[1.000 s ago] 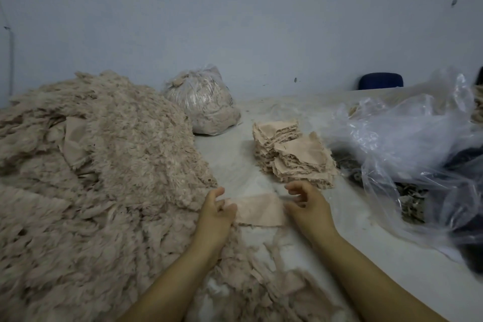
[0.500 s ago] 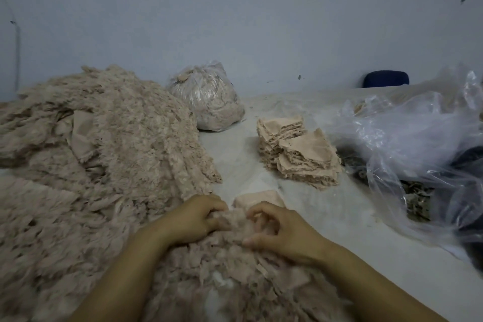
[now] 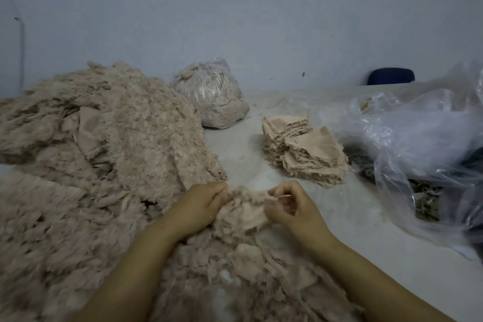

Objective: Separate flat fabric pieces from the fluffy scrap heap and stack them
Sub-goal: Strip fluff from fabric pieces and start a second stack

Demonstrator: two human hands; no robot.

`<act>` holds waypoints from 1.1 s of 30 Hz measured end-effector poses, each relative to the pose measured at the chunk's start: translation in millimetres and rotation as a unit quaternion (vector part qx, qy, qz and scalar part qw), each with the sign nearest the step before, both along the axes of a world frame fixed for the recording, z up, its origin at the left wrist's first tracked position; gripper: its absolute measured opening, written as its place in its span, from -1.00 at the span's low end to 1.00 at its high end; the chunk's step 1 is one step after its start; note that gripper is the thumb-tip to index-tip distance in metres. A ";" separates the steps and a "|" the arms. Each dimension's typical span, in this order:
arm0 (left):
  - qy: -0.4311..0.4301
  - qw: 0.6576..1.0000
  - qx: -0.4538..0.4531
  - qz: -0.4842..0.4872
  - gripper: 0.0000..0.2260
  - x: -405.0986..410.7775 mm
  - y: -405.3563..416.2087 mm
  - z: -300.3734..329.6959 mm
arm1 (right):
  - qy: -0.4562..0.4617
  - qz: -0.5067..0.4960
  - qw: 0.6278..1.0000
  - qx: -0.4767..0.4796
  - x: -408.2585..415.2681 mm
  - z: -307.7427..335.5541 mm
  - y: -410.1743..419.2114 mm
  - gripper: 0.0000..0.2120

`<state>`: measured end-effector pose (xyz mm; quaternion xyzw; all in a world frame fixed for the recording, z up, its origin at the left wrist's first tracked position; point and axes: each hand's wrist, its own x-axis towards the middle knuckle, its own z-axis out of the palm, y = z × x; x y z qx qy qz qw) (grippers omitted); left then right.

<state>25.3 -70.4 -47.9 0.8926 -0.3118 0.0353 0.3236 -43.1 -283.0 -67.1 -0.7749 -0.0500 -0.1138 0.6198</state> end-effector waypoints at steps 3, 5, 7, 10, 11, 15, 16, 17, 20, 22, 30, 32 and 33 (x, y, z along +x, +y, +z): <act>0.023 0.999 -0.021 -0.026 -0.72 -4.7 -9.3 0.2 | -0.025 0.040 0.996 -0.078 0.1 -5.5 11.0 -0.69; 0.039 0.998 -0.022 -0.047 -0.69 -5.9 -12.1 -2.3 | -0.059 0.025 0.996 -0.058 1.1 -1.7 15.2 -0.90; 0.048 0.998 -0.023 -0.035 -0.65 -5.0 -10.1 -1.9 | -0.060 -0.009 0.998 0.010 3.4 1.1 10.6 -0.78; 0.059 0.996 -0.062 0.021 -0.67 2.5 -3.7 -3.4 | -0.021 -0.034 0.995 0.097 3.6 1.7 6.1 -0.75; 0.062 0.994 -0.079 0.035 -0.65 3.0 -3.3 -4.1 | -0.003 -0.034 0.993 0.109 3.6 0.1 8.1 -0.74; 0.034 0.992 -0.113 0.035 -0.56 -1.9 -13.6 -7.2 | 0.068 0.038 0.978 0.196 2.5 -2.2 18.7 -0.67; 0.021 0.993 -0.108 0.034 -0.52 -3.0 -16.4 -6.9 | 0.078 0.062 0.976 0.193 0.7 -1.2 20.7 -0.68; 0.010 0.994 -0.103 0.037 -0.50 -3.8 -18.5 -6.3 | 0.074 0.070 0.983 0.155 0.0 -1.8 21.4 -0.72; 0.026 0.994 -0.100 0.027 -0.55 -9.6 -22.3 -3.4 | 0.054 0.031 0.991 0.117 1.7 -3.8 20.6 -0.77; 0.017 0.999 -0.026 0.008 -0.59 -15.5 -24.8 -5.6 | 0.066 0.019 0.981 0.184 3.0 -1.4 18.4 -0.84; -0.034 0.989 -0.099 0.109 -0.70 -5.2 -16.3 -12.9 | 0.073 -0.021 0.965 0.249 5.1 5.8 10.6 -0.79; -0.032 0.979 -0.125 0.160 -0.68 0.4 -9.8 -15.8 | 0.074 -0.021 0.966 0.249 4.4 6.6 8.0 -0.76; -0.037 0.978 -0.106 0.174 -0.71 2.0 -8.5 -17.9 | 0.072 -0.022 0.967 0.244 4.1 7.2 7.8 -0.75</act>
